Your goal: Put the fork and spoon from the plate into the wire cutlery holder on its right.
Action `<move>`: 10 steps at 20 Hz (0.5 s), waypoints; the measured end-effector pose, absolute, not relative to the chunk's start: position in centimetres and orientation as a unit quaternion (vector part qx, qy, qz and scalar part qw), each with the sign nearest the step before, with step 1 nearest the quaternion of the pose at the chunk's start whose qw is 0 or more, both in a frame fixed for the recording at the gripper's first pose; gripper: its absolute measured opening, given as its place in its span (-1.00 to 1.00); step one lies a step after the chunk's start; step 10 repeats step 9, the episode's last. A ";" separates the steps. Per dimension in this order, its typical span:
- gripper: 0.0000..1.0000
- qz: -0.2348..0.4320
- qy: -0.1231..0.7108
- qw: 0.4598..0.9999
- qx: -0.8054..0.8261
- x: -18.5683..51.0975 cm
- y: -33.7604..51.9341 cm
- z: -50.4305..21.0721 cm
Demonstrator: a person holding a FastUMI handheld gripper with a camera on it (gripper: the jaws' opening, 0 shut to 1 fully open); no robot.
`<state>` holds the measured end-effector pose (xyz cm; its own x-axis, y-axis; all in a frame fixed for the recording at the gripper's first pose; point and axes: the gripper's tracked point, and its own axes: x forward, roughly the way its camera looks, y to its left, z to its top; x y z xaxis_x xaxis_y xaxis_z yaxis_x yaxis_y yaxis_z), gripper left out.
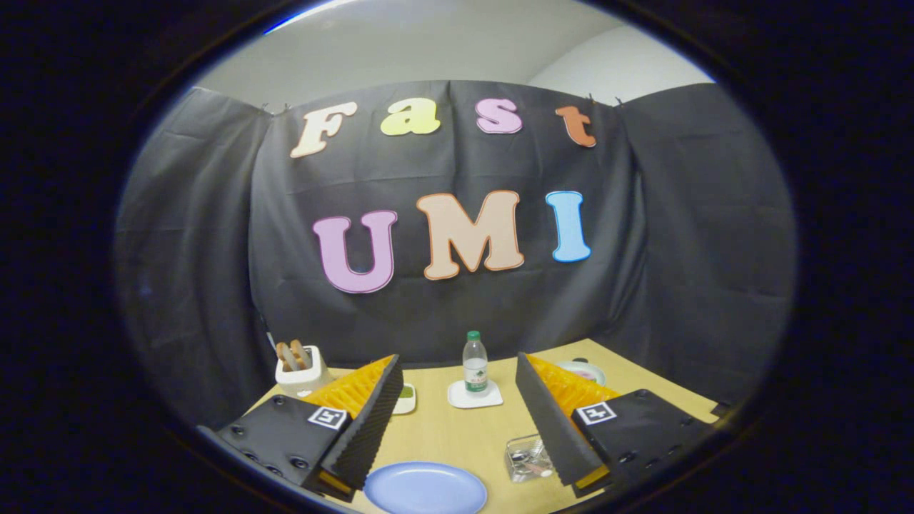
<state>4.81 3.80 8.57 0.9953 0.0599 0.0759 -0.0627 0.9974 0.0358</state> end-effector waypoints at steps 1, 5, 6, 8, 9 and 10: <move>0.99 0.033 -0.040 0.998 0.023 4.7 4.2 8.3; 0.99 0.030 -0.043 0.999 0.016 4.6 4.7 7.6; 0.99 0.029 -0.044 0.999 0.014 4.5 5.0 7.5; 0.99 0.030 -0.043 0.999 0.012 4.3 5.3 7.3; 0.99 0.031 -0.042 0.999 0.013 4.3 5.5 7.3; 0.99 0.031 -0.042 0.999 0.013 4.3 5.5 7.3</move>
